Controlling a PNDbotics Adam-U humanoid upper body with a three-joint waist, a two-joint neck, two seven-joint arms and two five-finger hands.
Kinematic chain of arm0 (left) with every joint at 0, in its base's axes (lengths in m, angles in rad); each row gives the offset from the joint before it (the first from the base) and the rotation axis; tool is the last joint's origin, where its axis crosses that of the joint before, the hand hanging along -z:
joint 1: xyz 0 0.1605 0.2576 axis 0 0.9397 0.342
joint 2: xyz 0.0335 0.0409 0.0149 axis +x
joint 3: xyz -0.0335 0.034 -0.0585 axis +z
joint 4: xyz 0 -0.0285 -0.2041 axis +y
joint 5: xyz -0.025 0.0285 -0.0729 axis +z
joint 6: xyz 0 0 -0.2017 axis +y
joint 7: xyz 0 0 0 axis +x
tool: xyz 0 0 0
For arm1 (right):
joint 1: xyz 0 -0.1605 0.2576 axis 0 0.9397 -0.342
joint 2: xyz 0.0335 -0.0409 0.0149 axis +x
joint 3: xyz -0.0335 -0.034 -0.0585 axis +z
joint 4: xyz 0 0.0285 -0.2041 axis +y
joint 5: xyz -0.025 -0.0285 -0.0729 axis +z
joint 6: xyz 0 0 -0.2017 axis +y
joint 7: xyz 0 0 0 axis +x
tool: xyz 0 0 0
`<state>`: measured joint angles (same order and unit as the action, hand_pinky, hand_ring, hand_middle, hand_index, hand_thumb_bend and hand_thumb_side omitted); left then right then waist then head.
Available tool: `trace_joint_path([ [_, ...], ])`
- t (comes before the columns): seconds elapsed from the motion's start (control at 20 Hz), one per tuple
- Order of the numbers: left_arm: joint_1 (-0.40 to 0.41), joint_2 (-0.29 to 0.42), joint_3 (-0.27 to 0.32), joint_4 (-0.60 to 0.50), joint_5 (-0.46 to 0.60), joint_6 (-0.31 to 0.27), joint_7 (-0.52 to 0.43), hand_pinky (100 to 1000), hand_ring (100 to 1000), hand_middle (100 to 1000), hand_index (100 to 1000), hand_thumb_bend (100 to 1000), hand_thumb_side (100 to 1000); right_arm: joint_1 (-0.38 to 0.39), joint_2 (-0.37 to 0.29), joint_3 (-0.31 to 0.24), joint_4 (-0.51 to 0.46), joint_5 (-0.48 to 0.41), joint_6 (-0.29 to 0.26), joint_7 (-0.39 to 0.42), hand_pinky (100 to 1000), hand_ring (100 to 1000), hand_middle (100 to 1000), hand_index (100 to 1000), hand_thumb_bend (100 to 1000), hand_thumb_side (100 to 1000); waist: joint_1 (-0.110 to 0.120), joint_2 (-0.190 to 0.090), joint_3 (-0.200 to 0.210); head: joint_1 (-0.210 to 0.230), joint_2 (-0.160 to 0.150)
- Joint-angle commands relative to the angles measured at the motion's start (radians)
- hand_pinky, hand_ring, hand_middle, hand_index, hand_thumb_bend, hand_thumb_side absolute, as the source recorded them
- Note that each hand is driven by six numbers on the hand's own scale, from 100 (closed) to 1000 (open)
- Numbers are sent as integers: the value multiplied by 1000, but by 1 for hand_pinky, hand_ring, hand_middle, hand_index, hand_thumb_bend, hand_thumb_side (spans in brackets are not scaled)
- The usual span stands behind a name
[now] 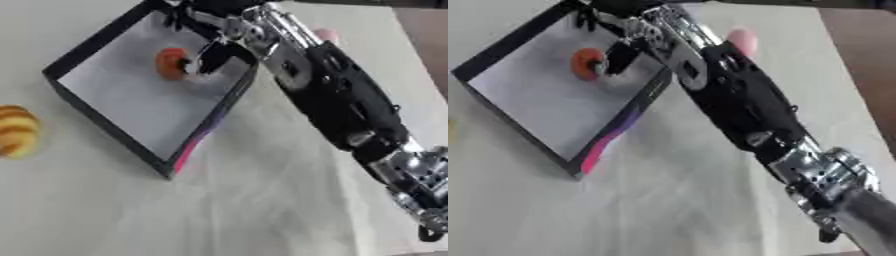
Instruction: Pick up objects on the table and place them in the box.
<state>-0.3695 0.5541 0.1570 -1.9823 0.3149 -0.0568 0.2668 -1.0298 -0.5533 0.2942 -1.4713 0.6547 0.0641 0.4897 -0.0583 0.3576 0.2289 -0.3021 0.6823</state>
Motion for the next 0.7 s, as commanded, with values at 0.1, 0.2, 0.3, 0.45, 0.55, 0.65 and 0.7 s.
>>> trace_joint_path([
  [0.1,11,37,30,-18,-6,4,44,911,921,924,834,168,732,-9,-177,-83,-152,-155,67,-38,901,851,728,859,256,130,0,-50,-13,17,-3],
  [0.2,19,42,31,-18,-10,8,52,911,922,924,834,167,736,19,-257,-110,-187,-213,93,-48,904,857,735,861,264,141,-1,-51,-23,25,-4],
  [0.3,22,45,29,-18,-15,11,50,911,922,925,833,166,739,60,-334,-127,-205,-258,109,-52,909,866,746,864,270,164,-4,-50,-30,31,-4],
  [0.45,25,46,26,-18,-21,19,46,911,923,925,833,165,744,142,-434,-143,-229,-309,113,-50,913,873,756,867,298,206,-8,-46,-36,35,-4],
  [0.55,25,46,24,-18,-24,24,42,911,923,926,833,164,747,198,-484,-157,-247,-324,112,-55,914,875,759,868,307,226,-9,-42,-36,36,-6],
  [0.65,25,46,21,-18,-27,27,38,911,923,926,832,163,749,257,-526,-170,-261,-336,112,-60,913,874,759,867,306,236,-10,-39,-36,37,-8],
  [0.7,24,46,20,-18,-28,28,36,911,924,926,832,163,750,284,-541,-177,-266,-344,113,-63,913,874,759,867,301,235,-10,-37,-36,36,-10],
])
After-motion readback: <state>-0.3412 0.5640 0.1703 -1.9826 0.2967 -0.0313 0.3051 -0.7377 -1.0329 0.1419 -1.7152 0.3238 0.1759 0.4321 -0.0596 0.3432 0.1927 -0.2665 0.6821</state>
